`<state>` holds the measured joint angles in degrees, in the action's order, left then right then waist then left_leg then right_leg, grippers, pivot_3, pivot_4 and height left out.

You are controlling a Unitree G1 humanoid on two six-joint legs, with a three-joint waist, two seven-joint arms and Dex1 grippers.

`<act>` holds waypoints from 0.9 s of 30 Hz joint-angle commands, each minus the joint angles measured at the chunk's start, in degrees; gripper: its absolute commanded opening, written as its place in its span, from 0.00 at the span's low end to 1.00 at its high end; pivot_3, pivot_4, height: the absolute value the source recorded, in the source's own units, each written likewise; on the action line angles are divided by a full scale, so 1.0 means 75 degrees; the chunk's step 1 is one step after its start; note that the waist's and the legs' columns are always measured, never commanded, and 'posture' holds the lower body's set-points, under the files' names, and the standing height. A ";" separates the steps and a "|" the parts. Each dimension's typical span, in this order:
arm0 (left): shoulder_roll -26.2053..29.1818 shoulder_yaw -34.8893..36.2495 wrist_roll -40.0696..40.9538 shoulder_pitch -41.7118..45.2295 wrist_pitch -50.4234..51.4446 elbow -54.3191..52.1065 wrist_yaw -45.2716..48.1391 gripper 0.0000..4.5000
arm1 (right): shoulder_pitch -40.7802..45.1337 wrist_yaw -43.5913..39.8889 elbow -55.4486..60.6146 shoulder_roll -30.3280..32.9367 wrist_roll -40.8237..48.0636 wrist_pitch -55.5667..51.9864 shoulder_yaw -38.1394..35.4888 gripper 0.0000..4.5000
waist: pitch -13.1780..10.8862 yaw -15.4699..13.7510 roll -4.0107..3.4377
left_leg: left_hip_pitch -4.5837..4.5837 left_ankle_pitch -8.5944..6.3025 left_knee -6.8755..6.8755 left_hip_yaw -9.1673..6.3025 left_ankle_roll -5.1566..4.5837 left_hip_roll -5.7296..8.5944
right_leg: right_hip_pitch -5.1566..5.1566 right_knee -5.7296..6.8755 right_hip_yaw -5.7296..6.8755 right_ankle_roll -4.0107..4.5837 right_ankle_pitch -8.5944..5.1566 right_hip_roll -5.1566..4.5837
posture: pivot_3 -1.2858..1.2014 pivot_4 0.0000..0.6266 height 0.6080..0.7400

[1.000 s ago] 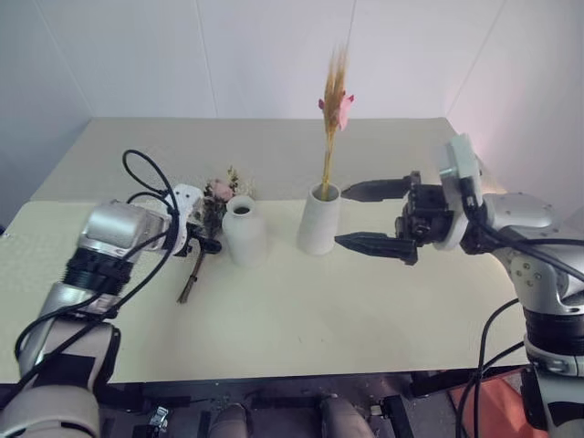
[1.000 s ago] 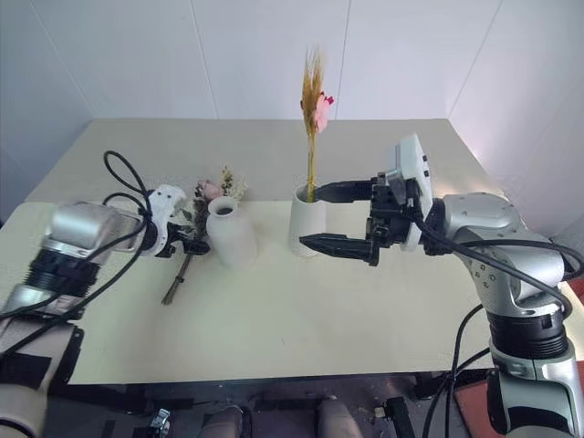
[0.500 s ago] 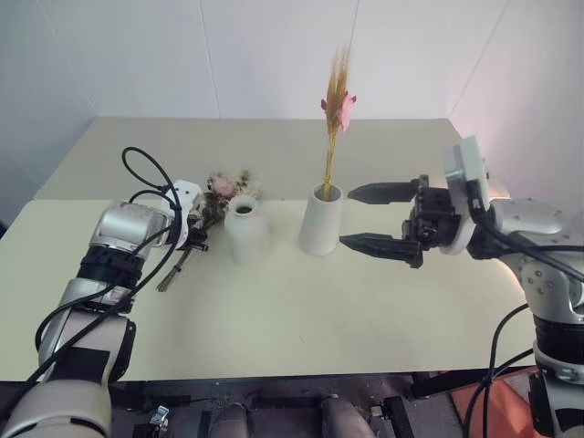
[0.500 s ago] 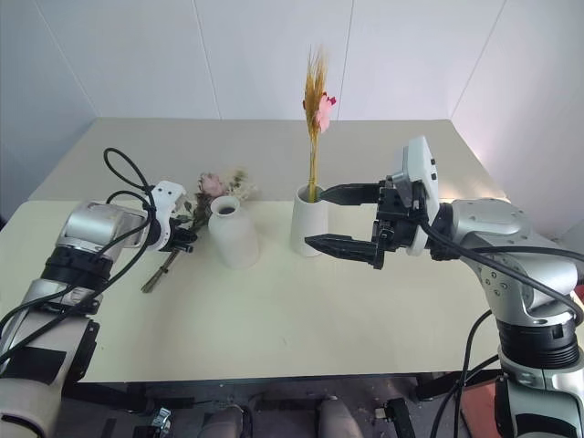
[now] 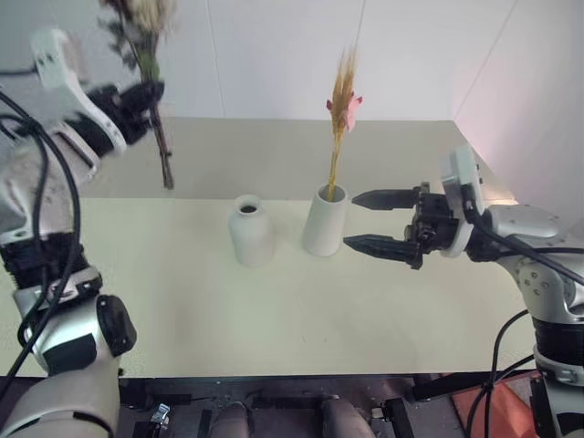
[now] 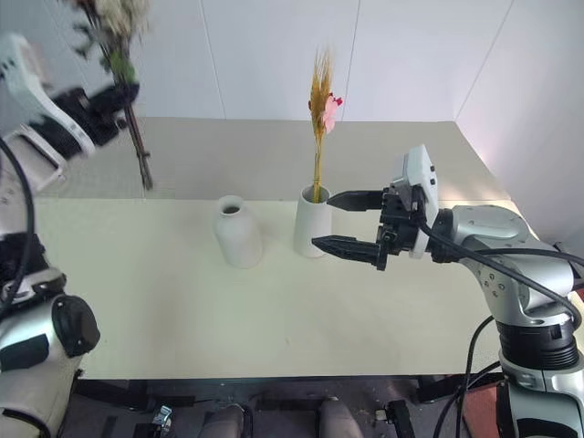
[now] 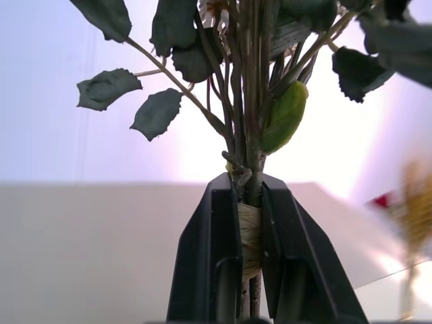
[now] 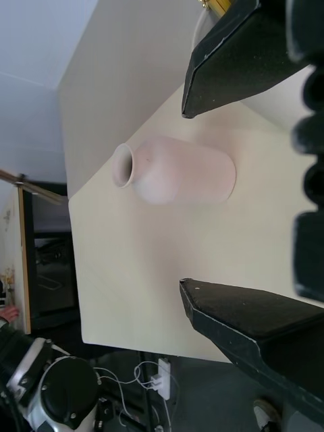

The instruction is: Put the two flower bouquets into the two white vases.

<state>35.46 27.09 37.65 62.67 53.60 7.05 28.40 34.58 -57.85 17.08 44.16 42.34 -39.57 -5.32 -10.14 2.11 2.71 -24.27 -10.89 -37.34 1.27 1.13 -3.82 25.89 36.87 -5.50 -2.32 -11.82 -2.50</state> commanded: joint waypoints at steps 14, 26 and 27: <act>-0.0957 -0.0728 0.1044 -0.0273 -0.0561 -0.0480 0.0738 0.03 | -0.0510 0.0472 0.0462 0.0458 0.0367 -0.0305 -0.0827 1.00 | 0.0000 0.0066 0.0000 | 0.0019 0.0001 -0.0004 -0.0006 0.0000 0.0000 | -0.0019 0.0005 -0.0001 -0.0002 -0.0001 0.0004 | 0.52 0.24 1.00; -0.1624 -0.1534 0.0296 -0.1395 -0.2689 -0.0726 0.1309 0.03 | -0.0599 0.0692 0.0791 0.0487 0.0427 -0.0335 -0.0924 1.00 | 0.0000 0.0046 0.0000 | 0.0029 0.0000 -0.0007 -0.0009 0.0000 0.0001 | -0.0050 -0.0013 0.0001 -0.0002 -0.0001 0.0003 | 0.52 0.24 1.00; -0.1633 -0.1569 0.0263 -0.1448 -0.2772 -0.0727 0.1317 0.03 | -0.0613 0.0696 0.0811 0.0496 0.0437 -0.0336 -0.0934 1.00 | 0.0000 0.0047 0.0000 | 0.0038 0.0000 -0.0006 -0.0009 0.0000 0.0001 | -0.0058 -0.0014 0.0001 -0.0005 -0.0003 0.0003 | 0.52 0.24 1.00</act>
<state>23.23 15.45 40.24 51.77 34.99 3.31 37.74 29.92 -52.80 20.91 46.76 44.15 -41.85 -9.85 -10.14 2.47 2.71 -23.90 -10.90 -37.39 1.20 1.13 -3.81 25.36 36.75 -5.49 -2.37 -11.85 -2.48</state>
